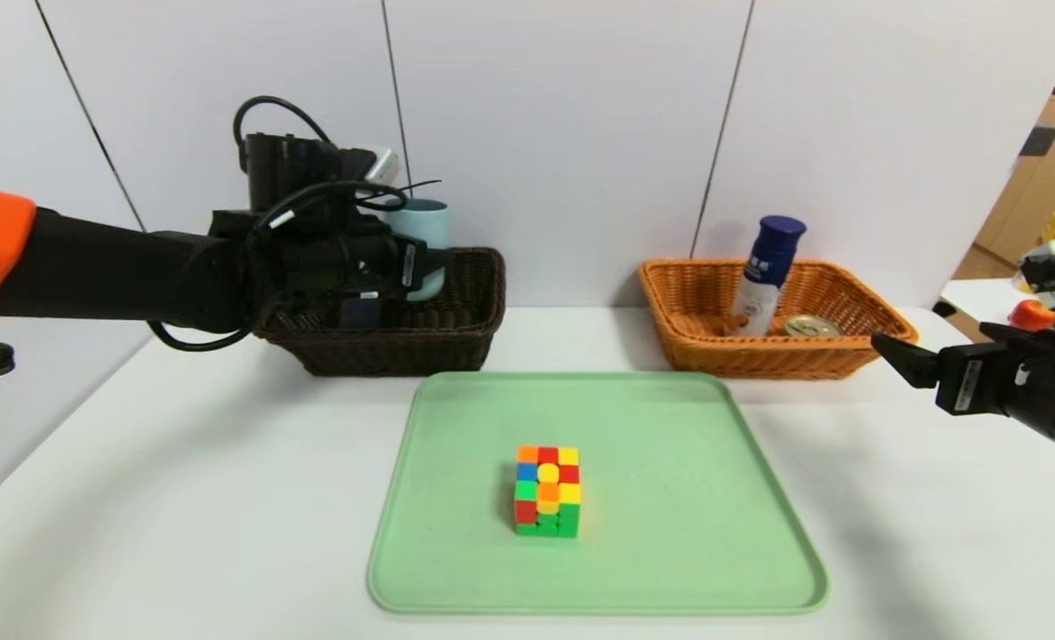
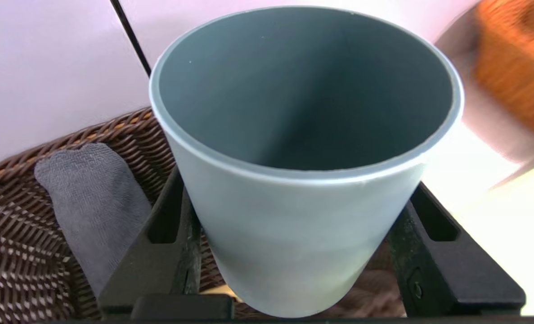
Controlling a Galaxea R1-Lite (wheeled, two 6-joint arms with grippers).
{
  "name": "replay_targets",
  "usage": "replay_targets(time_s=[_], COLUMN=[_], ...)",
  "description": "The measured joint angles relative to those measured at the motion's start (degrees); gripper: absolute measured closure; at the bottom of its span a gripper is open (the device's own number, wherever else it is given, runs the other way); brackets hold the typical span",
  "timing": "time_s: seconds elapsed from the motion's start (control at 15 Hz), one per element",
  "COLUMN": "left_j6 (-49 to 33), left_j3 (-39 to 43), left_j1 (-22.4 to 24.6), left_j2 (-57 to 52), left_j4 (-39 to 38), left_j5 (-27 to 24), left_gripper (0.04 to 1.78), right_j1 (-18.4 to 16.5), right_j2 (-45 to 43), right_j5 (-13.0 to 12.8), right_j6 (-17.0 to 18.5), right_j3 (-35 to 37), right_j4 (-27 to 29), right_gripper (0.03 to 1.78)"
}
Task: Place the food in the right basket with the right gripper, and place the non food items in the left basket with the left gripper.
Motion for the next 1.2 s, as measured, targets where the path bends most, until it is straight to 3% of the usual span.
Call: replay_targets(time_s=[0.33, 0.8, 1.2], left_j6=[3.44, 3.50, 3.45], left_j3=[-10.41, -11.81, -13.41], left_j1=[0.90, 1.37, 1.40], left_j2=[6.89, 10.39, 10.58], left_j4=[14.98, 15.32, 13.12], left_j5=[1.84, 3.83, 3.89], left_gripper=[0.70, 0.70, 0.38], right_j1=[0.00, -0.10, -0.13], right_j2=[-0.95, -1.50, -1.48], right_j5=[0.00, 0.11, 0.13], right_j6=[-0.02, -0.20, -0.16], right_j3=[0.13, 0.72, 0.87], right_j4=[-0.05, -0.05, 0.00], right_gripper=[0.11, 0.11, 0.11])
